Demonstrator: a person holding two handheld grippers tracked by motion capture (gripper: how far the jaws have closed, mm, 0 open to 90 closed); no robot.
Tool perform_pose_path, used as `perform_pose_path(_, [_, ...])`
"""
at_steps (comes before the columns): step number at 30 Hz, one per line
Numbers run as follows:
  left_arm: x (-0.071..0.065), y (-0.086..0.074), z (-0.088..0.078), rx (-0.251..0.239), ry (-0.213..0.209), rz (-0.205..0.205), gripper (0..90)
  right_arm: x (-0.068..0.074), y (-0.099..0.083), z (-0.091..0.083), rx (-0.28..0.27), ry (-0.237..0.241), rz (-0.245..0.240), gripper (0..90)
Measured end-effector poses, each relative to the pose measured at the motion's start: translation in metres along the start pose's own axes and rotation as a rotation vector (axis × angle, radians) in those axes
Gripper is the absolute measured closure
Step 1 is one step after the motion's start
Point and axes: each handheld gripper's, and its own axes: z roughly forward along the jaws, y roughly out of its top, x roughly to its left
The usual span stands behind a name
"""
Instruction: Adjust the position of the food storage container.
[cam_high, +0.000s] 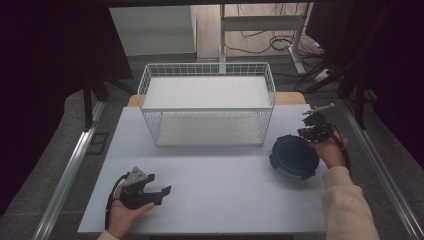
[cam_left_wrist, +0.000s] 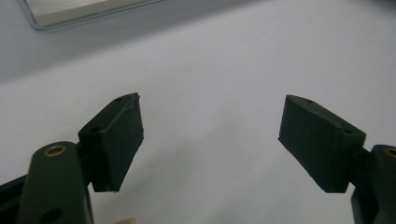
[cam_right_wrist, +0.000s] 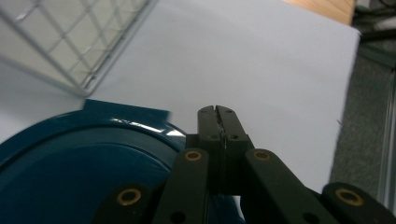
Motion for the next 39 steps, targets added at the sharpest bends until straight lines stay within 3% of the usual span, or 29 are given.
perform_pose_path(3, [0.001, 0.0, 0.0, 0.0, 0.002, -0.006, 21.0, -0.01, -0.008, 0.0, 0.029, -0.015, 0.025, 90.0])
perform_pose_path(6, [0.001, 0.0, 0.001, 0.005, 0.004, -0.004, 21.1, -0.015, -0.014, 0.004, 0.067, -0.028, 0.01, 90.0])
perform_pose_path(16, [0.0, 0.0, 0.002, 0.008, 0.003, 0.0, 21.1, -0.011, -0.018, 0.0, 0.116, -0.032, 0.001, 90.0])
perform_pose_path(22, [-0.001, 0.001, 0.002, 0.008, 0.0, -0.003, 21.1, 0.007, -0.028, -0.01, 0.126, -0.062, -0.005, 90.0])
perform_pose_path(34, [-0.001, 0.002, 0.002, 0.001, 0.0, -0.005, 21.2, 0.057, -0.039, -0.022, 0.107, 0.003, -0.032, 90.0])
perform_pose_path(39, [0.0, 0.002, 0.002, 0.003, 0.001, -0.013, 21.2, 0.087, -0.036, -0.023, 0.108, 0.04, -0.063, 90.0])
